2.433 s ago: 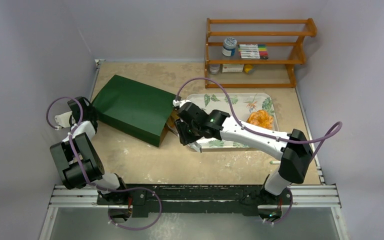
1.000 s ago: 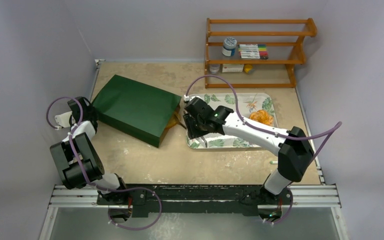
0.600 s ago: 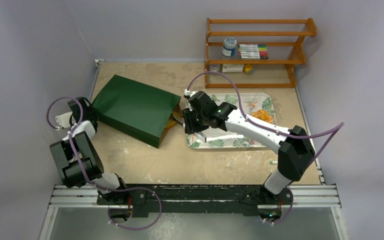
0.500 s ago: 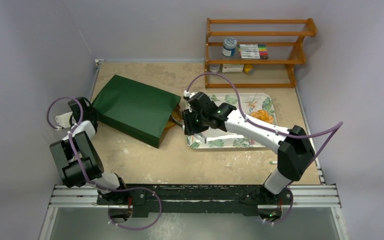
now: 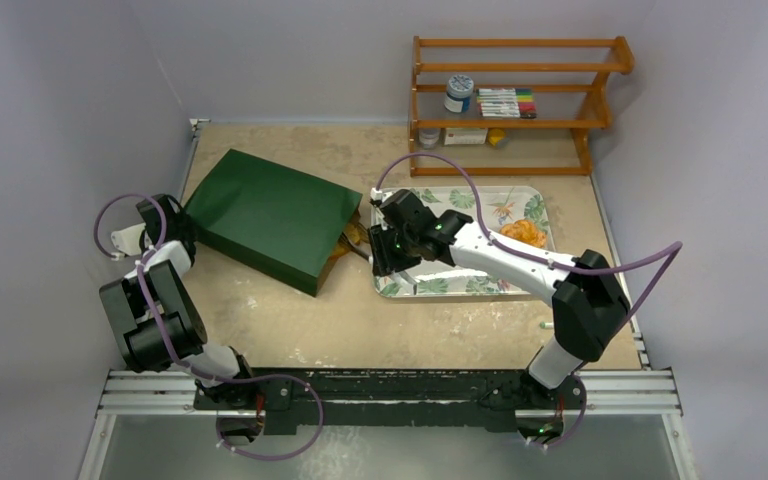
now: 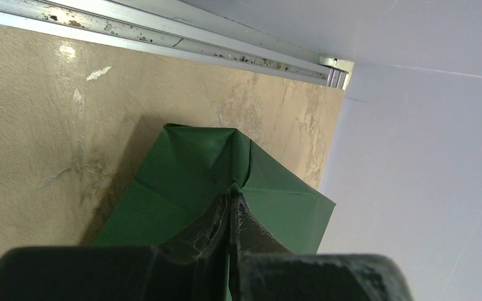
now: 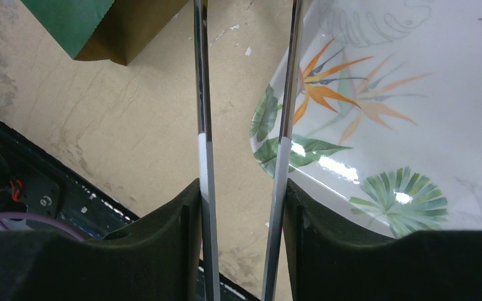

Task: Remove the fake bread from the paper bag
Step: Take out the fake bread from the paper bag.

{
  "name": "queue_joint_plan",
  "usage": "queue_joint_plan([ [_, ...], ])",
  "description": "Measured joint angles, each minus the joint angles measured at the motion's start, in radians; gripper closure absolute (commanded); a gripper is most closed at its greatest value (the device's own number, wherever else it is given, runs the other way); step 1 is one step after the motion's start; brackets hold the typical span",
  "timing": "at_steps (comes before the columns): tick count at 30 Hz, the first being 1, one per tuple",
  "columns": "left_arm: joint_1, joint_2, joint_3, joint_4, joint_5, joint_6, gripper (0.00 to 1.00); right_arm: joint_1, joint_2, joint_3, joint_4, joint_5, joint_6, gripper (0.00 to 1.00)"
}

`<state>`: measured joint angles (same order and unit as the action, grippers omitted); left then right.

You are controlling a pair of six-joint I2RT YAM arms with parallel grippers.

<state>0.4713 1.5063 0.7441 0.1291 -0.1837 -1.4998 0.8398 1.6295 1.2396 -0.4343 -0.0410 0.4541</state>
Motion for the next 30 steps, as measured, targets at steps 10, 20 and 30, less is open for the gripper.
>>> queue_joint_plan([
  [10, 0.000, 0.000, 0.000, 0.004, 0.000, 0.000, 1.00, -0.007, 0.000, 0.000, 0.000, -0.001, -0.005, 0.51],
  [20, 0.000, 0.000, -0.003, 0.008, 0.000, 0.000, 1.00, -0.008, -0.004, 0.000, 0.000, 0.006, -0.010, 0.51],
  [30, 0.000, 0.000, -0.006, 0.013, -0.003, 0.000, 1.00, -0.009, -0.056, -0.037, 0.003, 0.023, -0.010, 0.51],
])
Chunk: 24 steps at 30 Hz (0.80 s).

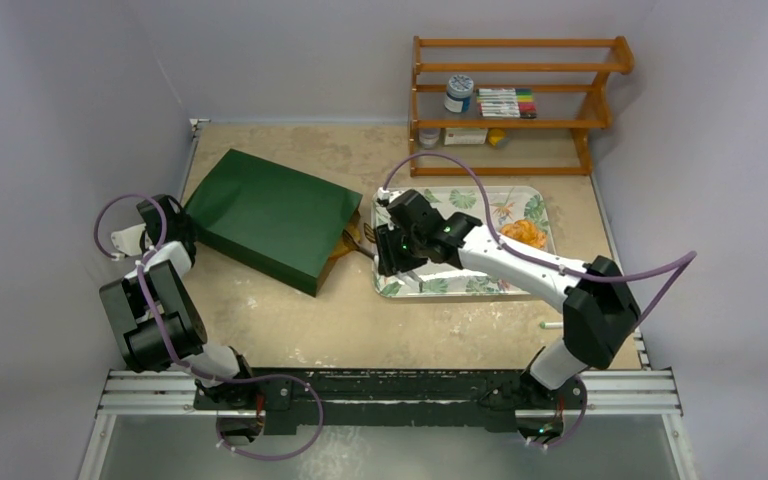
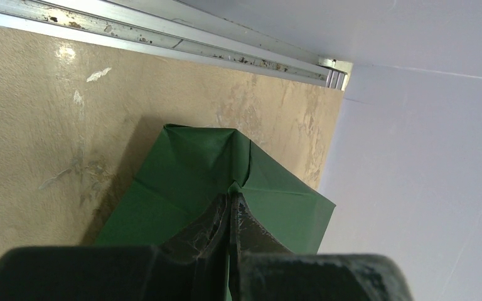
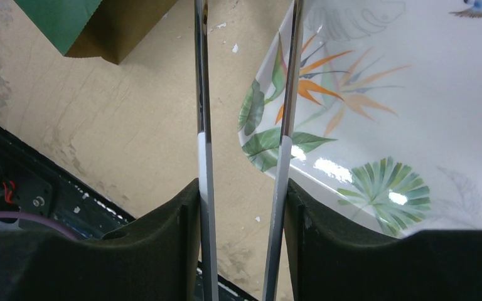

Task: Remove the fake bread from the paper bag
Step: Take out the fake bread from the paper bag.

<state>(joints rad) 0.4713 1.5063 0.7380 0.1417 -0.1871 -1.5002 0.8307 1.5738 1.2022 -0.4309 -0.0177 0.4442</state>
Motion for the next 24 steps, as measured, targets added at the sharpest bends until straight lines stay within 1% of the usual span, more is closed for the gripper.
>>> queue_joint_plan([
  [8, 0.000, 0.000, 0.000, 0.000, 0.000, 0.000, 1.00, -0.001, 0.025, -0.013, 0.027, -0.042, -0.004, 0.51],
  [15, 0.000, 0.001, 0.000, 0.002, -0.003, 0.000, 1.00, -0.006, 0.103, 0.014, 0.027, -0.056, -0.019, 0.50],
  [24, 0.000, 0.018, -0.009, 0.027, -0.007, 0.000, 1.00, -0.041, 0.163, 0.044, 0.036, -0.105, -0.044, 0.49],
])
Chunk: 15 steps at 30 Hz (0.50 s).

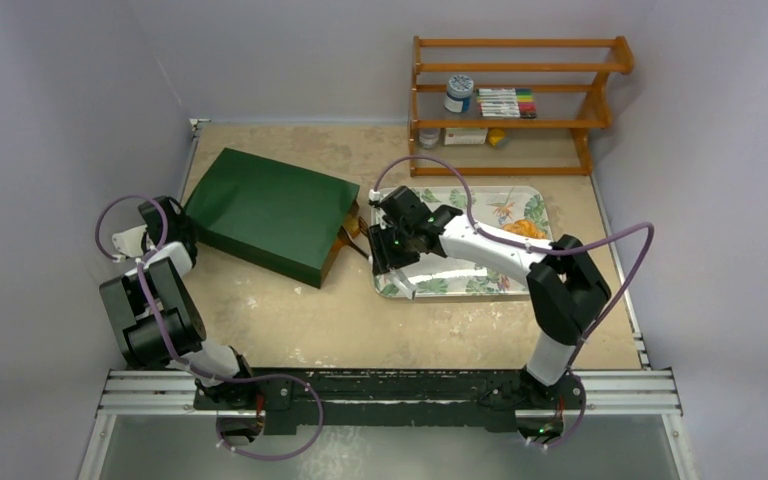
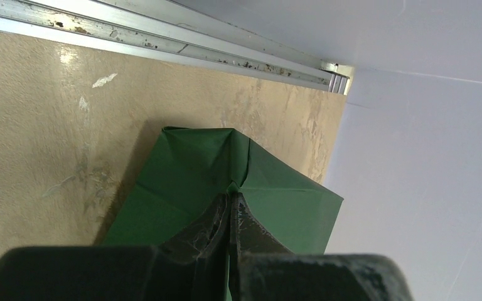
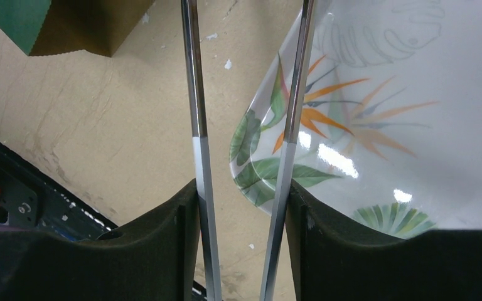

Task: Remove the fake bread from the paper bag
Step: Take out the fake bread from the paper bag.

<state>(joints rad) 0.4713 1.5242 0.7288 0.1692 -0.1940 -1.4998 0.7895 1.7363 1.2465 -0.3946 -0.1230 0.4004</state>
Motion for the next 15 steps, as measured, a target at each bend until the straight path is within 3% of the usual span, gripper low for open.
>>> queue_joint_plan([
  [6, 0.000, 0.002, -0.003, 0.004, 0.000, 0.000, 1.00, -0.005, 0.053, 0.035, 0.012, -0.014, -0.017, 0.51],
  [9, 0.000, 0.005, -0.003, 0.009, 0.000, 0.000, 1.00, -0.005, 0.070, 0.035, 0.012, -0.029, -0.024, 0.56],
  [15, 0.001, 0.018, -0.003, 0.018, 0.000, 0.000, 1.00, -0.005, 0.081, 0.036, 0.017, -0.053, -0.034, 0.84],
])
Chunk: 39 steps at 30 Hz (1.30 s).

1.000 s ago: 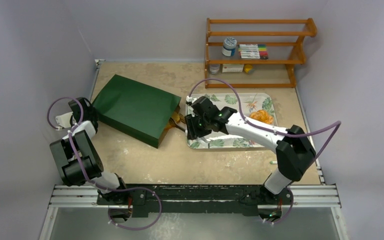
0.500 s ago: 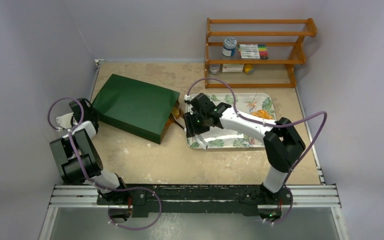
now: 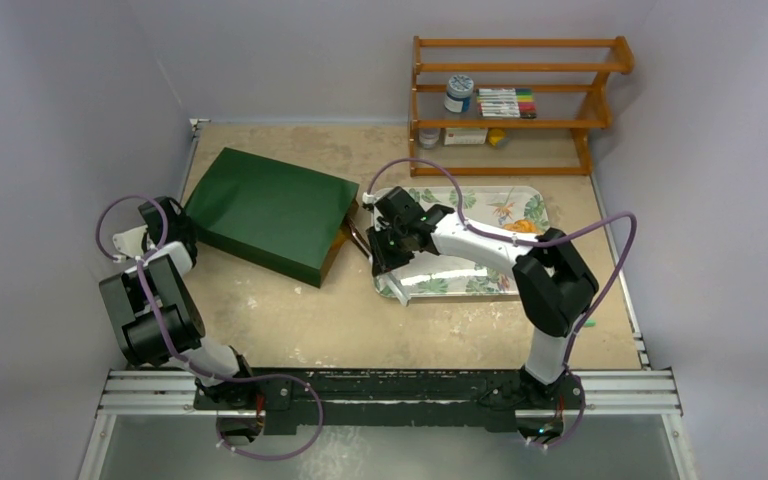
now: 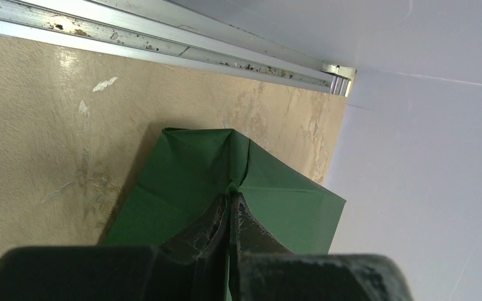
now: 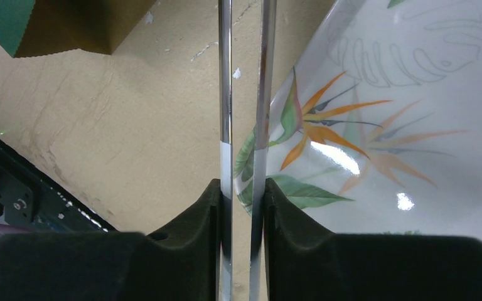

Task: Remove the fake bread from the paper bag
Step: Take out the fake bread from the paper bag, then place the fake bread in the container.

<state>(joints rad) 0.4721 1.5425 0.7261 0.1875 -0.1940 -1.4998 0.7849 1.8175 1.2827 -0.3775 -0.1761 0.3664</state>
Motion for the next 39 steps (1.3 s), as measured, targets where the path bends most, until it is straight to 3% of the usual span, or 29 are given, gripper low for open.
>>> queue_joint_plan([
  [5, 0.000, 0.004, 0.000, 0.008, 0.001, 0.000, 1.00, 0.000, -0.002, 0.000, 0.013, -0.003, -0.002, 1.00],
  [12, 0.000, 0.004, -0.002, 0.010, 0.004, 0.000, 1.00, 0.000, -0.052, -0.014, 0.013, 0.010, 0.002, 1.00],
  [39, 0.000, 0.009, -0.018, 0.037, 0.005, -0.027, 1.00, -0.014, -0.591, -0.250, -0.163, 0.176, 0.193, 1.00],
])
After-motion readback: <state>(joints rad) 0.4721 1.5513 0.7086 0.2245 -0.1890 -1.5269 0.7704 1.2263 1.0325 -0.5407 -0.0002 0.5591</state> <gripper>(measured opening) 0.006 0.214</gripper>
